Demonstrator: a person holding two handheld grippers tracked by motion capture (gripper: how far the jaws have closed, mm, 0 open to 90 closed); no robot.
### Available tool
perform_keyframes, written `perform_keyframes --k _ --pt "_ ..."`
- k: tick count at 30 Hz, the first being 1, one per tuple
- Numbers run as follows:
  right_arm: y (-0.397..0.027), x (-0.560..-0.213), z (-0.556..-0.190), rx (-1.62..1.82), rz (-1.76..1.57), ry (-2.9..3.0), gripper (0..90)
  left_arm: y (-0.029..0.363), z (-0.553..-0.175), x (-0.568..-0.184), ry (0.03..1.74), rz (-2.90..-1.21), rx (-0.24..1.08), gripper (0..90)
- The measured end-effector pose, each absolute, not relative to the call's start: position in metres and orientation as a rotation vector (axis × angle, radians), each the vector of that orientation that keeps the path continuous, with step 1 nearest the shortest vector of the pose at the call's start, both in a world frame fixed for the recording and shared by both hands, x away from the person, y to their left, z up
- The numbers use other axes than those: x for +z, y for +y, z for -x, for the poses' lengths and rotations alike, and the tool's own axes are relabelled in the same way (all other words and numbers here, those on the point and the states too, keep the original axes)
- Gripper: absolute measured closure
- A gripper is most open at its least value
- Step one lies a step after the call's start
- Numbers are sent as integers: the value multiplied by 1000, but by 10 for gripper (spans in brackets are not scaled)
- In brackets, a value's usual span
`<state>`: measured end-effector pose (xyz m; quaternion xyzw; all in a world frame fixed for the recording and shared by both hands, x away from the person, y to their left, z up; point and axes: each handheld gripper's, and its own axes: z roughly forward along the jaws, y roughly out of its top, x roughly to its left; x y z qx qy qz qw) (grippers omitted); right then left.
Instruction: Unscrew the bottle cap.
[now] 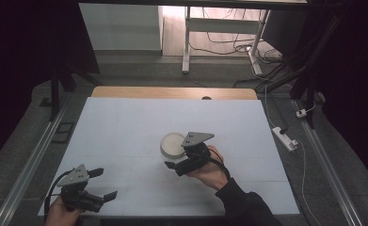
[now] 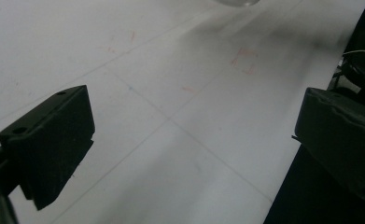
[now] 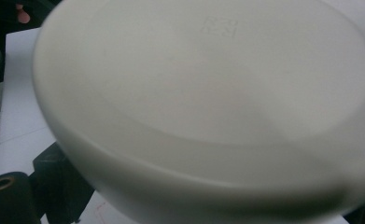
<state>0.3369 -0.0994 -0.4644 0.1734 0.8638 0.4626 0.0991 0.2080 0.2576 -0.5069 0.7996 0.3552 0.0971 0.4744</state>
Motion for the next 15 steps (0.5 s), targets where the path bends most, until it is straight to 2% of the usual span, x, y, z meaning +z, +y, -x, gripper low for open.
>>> perform_keyframes --k 15 --pt "-98 -466 -335 1370 -495 2567 70 237 -245 -481 804 -1973 285 0"
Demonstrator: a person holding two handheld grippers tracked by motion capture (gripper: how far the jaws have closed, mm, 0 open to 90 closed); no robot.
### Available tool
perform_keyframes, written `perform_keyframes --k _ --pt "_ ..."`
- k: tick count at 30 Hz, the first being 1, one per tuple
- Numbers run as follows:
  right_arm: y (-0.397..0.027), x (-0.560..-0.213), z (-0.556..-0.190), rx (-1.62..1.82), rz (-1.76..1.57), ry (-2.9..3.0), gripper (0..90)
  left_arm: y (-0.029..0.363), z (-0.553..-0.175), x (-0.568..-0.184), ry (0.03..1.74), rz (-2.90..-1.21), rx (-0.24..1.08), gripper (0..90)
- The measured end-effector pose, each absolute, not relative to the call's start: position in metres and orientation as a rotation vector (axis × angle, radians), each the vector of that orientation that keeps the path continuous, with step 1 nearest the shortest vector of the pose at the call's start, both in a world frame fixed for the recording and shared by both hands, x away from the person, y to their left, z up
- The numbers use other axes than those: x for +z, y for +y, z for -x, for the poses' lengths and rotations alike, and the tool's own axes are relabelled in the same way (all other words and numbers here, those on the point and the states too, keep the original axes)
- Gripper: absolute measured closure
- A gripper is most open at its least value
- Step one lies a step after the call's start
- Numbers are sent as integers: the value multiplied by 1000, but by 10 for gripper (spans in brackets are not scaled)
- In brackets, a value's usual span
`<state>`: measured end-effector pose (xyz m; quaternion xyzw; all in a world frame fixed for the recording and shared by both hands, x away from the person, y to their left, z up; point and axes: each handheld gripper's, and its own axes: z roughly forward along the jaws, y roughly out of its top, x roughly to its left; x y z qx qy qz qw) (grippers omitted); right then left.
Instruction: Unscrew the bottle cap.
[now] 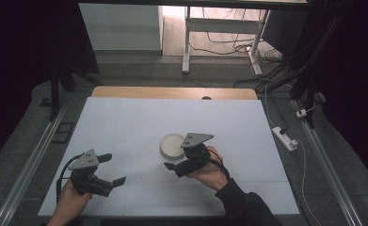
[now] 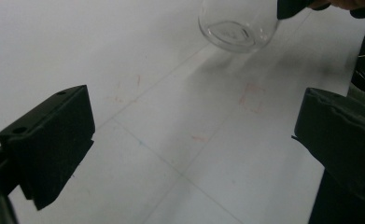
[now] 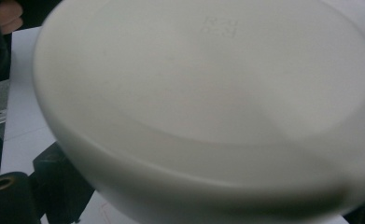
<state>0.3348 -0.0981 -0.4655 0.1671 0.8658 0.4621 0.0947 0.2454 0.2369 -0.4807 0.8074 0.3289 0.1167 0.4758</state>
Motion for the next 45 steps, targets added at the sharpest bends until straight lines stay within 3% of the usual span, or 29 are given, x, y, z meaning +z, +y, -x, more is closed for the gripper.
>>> perform_keyframes --k 22,45 --pt "-96 -466 -332 1383 -456 2584 70 188 -300 -454 604 -2062 202 0" --pt "-93 -468 -332 1386 -435 2605 70 132 -330 -438 381 -2107 106 0"
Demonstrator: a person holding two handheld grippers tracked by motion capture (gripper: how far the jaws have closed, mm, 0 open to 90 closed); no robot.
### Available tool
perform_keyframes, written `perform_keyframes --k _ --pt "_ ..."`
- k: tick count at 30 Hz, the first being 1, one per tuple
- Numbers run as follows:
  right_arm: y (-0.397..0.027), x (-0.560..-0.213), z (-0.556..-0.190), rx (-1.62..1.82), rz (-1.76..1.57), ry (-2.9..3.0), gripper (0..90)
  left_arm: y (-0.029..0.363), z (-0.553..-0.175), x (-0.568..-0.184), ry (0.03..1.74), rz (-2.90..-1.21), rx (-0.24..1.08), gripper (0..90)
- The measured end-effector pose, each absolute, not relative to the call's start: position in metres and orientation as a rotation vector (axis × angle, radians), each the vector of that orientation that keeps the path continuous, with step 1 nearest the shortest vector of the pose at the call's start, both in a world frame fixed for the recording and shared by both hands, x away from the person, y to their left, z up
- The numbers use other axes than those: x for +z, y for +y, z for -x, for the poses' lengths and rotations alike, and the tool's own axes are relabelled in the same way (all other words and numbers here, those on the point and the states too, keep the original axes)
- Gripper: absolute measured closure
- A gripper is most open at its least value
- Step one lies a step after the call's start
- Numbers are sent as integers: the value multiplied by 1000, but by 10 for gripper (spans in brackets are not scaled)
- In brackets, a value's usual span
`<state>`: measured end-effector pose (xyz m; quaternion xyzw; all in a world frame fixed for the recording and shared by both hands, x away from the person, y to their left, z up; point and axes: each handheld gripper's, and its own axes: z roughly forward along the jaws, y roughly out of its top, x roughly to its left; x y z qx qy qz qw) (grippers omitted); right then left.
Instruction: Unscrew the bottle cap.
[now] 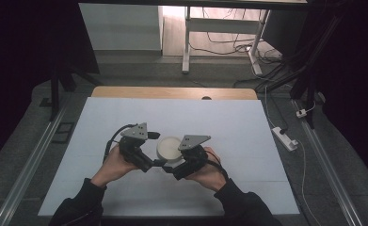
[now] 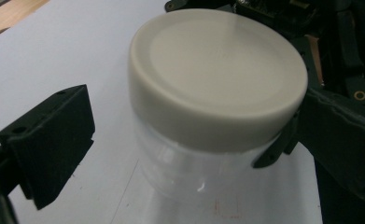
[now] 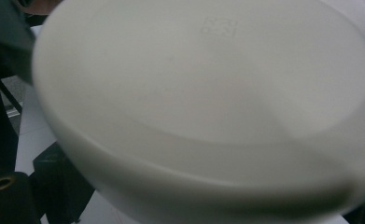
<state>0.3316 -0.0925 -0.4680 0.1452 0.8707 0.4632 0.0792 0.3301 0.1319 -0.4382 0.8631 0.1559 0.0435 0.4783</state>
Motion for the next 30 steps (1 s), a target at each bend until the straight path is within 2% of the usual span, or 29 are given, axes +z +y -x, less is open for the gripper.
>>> perform_keyframes --k 12,17,19,23,30 --pt "-90 -468 -329 1394 -408 2616 70 117 -338 -437 306 -2092 32 2" --pt "-90 -467 -329 1398 -396 2621 71 117 -339 -436 278 -2081 20 35" --pt "-90 -467 -328 1397 -396 2621 70 118 -338 -436 260 -2081 34 69" --pt "-89 -468 -328 1394 -397 2622 71 118 -335 -436 256 -2079 70 76" --pt "-90 -469 -330 1371 -437 2604 71 113 -332 -435 346 -2097 123 80"
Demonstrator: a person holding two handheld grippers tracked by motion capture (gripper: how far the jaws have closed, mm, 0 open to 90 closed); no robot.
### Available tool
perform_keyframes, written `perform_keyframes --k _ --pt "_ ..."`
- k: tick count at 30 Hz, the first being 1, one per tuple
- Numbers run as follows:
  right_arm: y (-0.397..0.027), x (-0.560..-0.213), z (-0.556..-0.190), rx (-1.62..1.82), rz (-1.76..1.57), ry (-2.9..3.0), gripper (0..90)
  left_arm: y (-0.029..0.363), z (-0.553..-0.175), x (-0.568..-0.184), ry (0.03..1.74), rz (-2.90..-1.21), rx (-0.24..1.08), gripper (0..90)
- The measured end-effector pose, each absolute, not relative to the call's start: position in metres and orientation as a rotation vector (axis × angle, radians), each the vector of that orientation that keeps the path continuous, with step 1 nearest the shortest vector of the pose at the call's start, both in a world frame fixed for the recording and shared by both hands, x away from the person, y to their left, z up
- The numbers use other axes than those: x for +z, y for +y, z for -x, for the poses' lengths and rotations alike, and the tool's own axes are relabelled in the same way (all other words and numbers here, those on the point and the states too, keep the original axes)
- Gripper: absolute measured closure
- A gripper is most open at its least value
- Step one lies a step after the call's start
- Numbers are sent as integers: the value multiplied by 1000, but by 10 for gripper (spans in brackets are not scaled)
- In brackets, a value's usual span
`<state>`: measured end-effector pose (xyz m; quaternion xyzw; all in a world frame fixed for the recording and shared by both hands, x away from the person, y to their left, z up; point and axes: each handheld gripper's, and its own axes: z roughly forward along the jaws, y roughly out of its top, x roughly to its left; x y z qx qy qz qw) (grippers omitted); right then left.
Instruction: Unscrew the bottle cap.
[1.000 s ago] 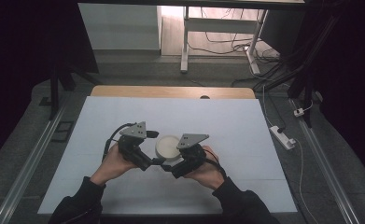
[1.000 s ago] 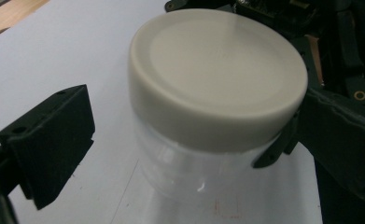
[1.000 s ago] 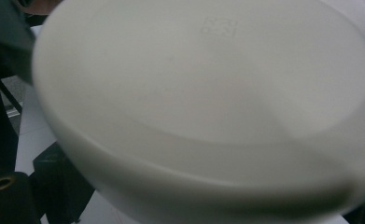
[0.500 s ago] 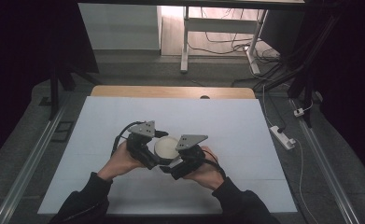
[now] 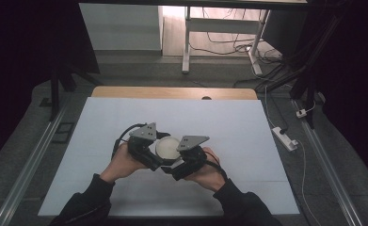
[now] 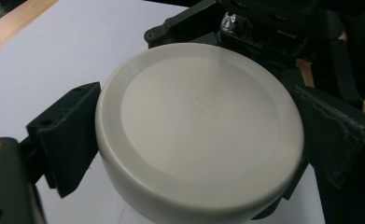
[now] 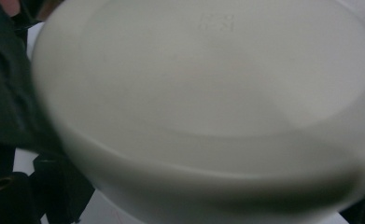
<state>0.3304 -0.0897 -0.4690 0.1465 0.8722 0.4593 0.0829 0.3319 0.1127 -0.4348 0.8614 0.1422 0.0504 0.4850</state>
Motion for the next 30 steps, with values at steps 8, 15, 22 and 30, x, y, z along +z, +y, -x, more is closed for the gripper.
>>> perform_keyframes --k 8,15,22,30 --pt "-89 -471 -333 1328 -508 2577 70 102 -326 -434 526 -2095 191 80" --pt "-91 -472 -335 1321 -560 2561 70 92 -321 -434 627 -2086 251 77" --pt "-91 -469 -334 1346 -533 2565 70 95 -322 -430 544 -2100 236 0" --pt "-90 -469 -331 1370 -468 2599 70 118 -329 -419 340 -2161 164 0"
